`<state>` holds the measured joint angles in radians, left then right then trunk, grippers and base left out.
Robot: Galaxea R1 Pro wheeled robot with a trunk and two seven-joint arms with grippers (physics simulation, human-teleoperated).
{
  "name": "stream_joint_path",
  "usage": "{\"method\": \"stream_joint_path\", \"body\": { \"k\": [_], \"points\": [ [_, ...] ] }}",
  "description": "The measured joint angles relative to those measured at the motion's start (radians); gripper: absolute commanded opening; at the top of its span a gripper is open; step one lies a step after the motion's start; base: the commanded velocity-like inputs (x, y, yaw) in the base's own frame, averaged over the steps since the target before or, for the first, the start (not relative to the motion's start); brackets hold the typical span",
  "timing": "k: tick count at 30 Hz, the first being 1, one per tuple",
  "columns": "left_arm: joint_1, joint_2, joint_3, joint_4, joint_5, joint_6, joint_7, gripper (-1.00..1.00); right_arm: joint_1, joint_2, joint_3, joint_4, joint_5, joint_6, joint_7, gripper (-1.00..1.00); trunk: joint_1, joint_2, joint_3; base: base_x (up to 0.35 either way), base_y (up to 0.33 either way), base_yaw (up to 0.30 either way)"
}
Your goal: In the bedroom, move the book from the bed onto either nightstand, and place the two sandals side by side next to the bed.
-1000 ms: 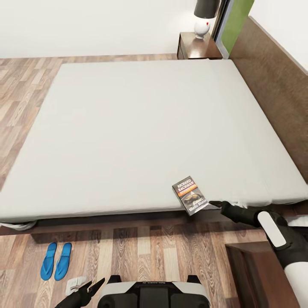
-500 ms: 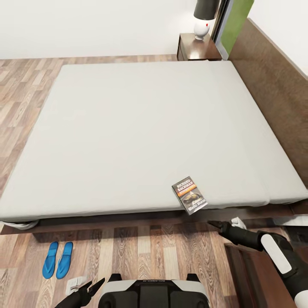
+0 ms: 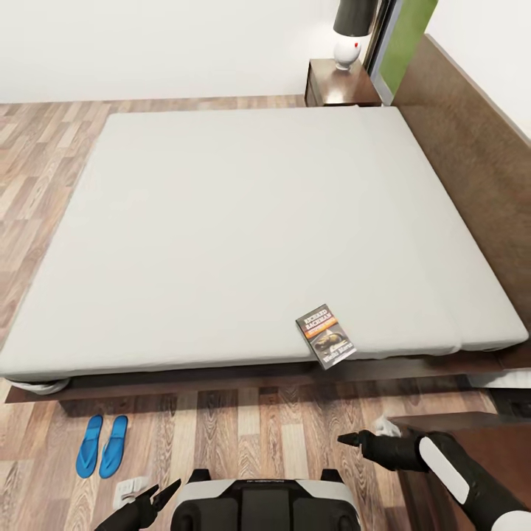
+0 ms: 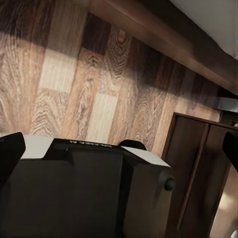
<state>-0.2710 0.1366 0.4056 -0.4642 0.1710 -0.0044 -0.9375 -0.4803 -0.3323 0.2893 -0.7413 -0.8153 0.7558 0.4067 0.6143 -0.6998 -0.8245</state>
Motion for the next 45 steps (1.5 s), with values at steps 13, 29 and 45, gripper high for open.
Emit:
{"method": "stream_joint_path", "body": {
  "k": [13, 29, 45],
  "points": [
    [0.0, 0.0, 0.0, 0.0, 0.0, 0.002, 0.0, 1.0, 0.0, 0.001, 0.169, 0.107, 0.006, -0.183, 0.039, 1.0, -0.05, 0.091, 0.041, 0.0, 0.0, 0.0],
    [-0.006, 0.006, 0.0, -0.006, -0.002, 0.007, -0.005, 1.0, -0.006, -0.005, 0.165, 0.184, 0.003, -0.266, 0.206, 1.0, -0.107, 0.197, 0.088, 0.0, 0.0, 0.0],
    [0.017, 0.023, 0.003, -0.018, -0.001, 0.032, -0.033, 1.0, -0.021, -0.013, 0.166, 0.218, 0.033, -0.25, 0.214, 1.0, -0.108, 0.197, 0.088, 0.0, 0.0, 0.0]
  ]
}}
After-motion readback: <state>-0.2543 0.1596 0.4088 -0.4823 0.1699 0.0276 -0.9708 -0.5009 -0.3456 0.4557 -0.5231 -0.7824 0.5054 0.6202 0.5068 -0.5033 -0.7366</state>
